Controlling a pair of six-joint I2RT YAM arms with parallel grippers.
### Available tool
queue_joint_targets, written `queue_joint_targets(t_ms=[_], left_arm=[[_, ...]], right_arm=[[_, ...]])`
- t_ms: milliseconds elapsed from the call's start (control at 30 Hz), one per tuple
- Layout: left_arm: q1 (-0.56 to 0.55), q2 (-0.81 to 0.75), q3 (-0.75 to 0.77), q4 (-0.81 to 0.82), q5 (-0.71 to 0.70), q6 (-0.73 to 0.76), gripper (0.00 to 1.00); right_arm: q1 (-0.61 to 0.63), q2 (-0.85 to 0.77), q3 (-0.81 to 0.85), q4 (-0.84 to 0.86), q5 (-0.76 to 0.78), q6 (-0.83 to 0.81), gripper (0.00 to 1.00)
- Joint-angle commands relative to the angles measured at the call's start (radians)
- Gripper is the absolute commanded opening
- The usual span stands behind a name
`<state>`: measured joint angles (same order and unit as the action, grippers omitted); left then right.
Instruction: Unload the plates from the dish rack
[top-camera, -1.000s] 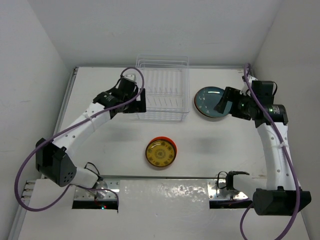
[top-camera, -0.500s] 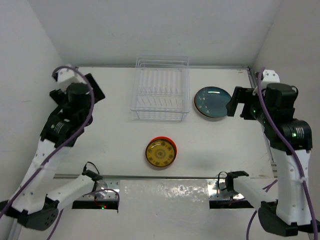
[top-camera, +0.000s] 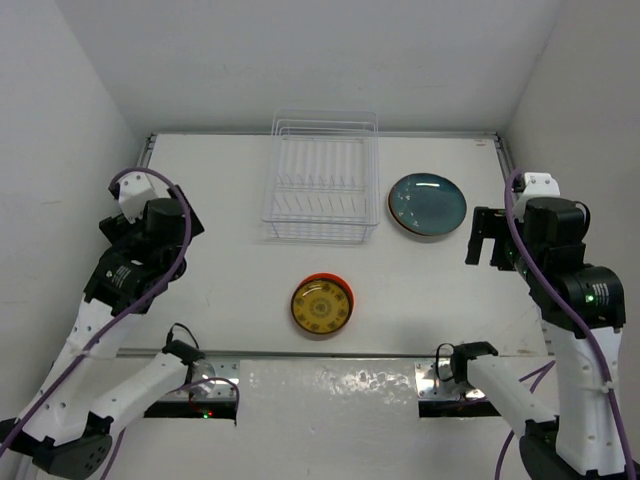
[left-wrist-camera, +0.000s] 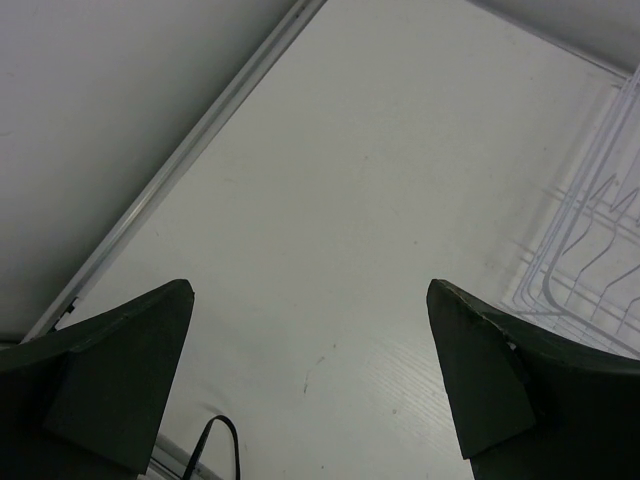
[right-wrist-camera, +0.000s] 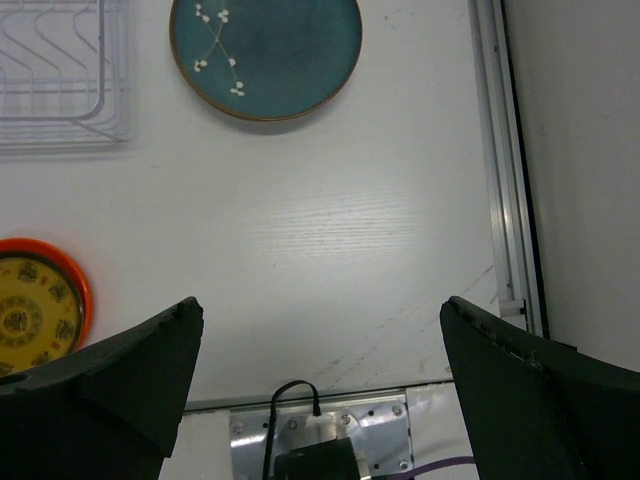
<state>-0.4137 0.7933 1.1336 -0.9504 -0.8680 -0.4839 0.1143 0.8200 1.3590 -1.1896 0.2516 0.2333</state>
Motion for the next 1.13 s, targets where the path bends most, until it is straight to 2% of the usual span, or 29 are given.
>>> queue_joint_targets(t_ms=[0,1100], left_arm=[[-0.008,0.003,0.014,-0.013,-0.003,-0.021,1.00],[-0.011,0.029,0.009,0.050,-0.015,-0.013,1.00]], right_arm=[[0.005,0.001,0.054,-0.001,0.044,-0.020,0.99],[0.007,0.008,0.020,0.024,0.081,0.012,0.99]])
